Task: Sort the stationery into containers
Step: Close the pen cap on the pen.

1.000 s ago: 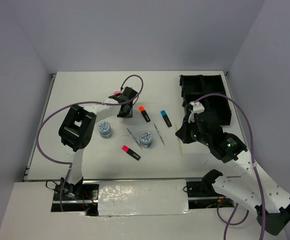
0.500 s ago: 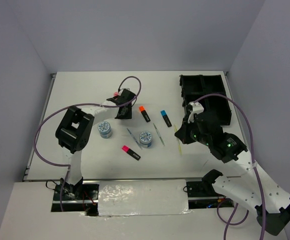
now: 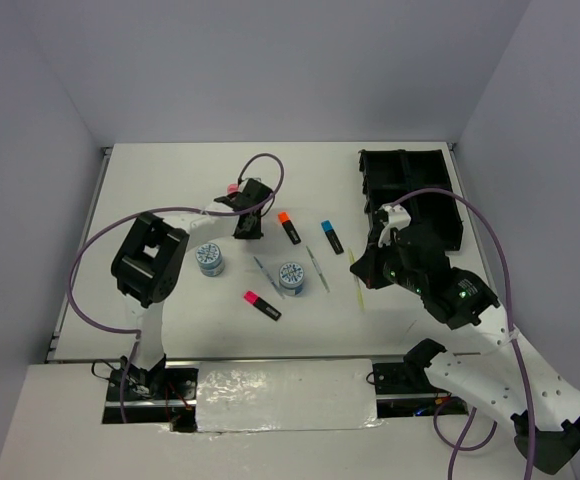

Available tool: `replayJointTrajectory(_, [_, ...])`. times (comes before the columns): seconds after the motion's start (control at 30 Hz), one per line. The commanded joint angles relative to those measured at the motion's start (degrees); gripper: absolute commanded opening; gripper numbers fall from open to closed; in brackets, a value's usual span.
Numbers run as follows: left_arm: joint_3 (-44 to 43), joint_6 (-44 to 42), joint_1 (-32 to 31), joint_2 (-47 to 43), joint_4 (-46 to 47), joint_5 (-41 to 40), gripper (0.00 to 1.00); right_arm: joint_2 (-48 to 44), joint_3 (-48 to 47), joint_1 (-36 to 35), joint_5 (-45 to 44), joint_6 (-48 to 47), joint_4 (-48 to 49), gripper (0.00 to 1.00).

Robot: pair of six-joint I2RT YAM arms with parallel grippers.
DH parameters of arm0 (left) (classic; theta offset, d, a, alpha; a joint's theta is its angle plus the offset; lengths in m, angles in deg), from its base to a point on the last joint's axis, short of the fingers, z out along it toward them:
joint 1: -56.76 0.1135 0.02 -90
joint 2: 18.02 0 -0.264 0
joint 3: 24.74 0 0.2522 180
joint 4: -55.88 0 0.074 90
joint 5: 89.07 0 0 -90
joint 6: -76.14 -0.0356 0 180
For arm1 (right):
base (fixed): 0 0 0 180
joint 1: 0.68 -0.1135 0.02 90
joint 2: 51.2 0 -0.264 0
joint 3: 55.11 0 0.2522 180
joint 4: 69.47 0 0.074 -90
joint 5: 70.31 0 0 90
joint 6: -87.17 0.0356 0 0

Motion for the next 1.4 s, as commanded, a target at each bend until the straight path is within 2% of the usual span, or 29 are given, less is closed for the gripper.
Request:
replayJointTrajectory(0.0, [2.76, -0.11, -0.39, -0.30, -5.93, 0.41, 0.34, -0.60, -2.04, 0.25, 0.26, -0.08, 1.64, 0.00])
replayJointTrajectory(0.23, [3.64, 0.86, -0.47, -0.83, -6.11, 1.82, 0.00, 0.27, -0.63, 0.16, 4.12, -0.61, 4.80, 0.00])
replayJointTrajectory(0.4, [2.77, 2.44, -0.65, -3.99, -6.11, 4.27, 0.00, 0.63, 1.48, 0.25, 8.08, -0.52, 9.10, 0.00])
replayJointTrajectory(0.6, [1.01, 2.70, -2.49, -15.41, -1.20, 8.05, 0.00, -0.42, 7.45, 0.25, 16.07, 2.37, 22.19, 0.00])
replayJointTrajectory(0.7, [4.68, 5.25, -3.81, -23.93, 6.79, 12.45, 0.00, -2.70, 12.45, -0.36, 16.70, 7.11, 29.75, 0.00])
replayJointTrajectory(0.8, [13.55, 9.90, -5.22, -36.73, 21.01, 16.93, 0.00, -5.60, 15.44, -3.43, 13.03, 12.12, 35.20, 0.00])
replayJointTrajectory(0.83, [19.41, 13.13, -5.92, -38.96, 30.88, 20.16, 0.00, -6.48, 16.24, -5.53, 11.88, 12.92, 38.26, 0.00])
replayJointTrajectory(0.87, [21.99, 14.90, -6.45, -43.07, 35.77, 21.58, 0.00, -7.97, 17.81, -6.42, 10.65, 14.14, 39.68, 0.00])
replayJointTrajectory(0.97, [29.98, 20.27, -8.82, -47.32, 51.48, 24.57, 0.00, -8.43, 18.88, -9.41, 7.38, 15.30, 44.00, 0.00])
replayJointTrajectory(1.07, [34.13, 23.18, -10.75, -49.52, 62.74, 28.00, 0.00, -6.41, 17.74, -12.04, 6.42, 14.68, 45.05, 0.00])
replayJointTrajectory(1.17, [36.43, 25.03, -12.42, -50.58, 68.24, 29.33, 0.00, -6.05, 17.48, -13.90, 4.31, 13.98, 46.11, 0.00])
replayJointTrajectory(1.37, [36.95, 23.18, -14.45, -52.34, 68.25, 28.98, 0.00, -3.94, 15.98, -14.78, 5.80, 12.40, 45.76, 0.00])
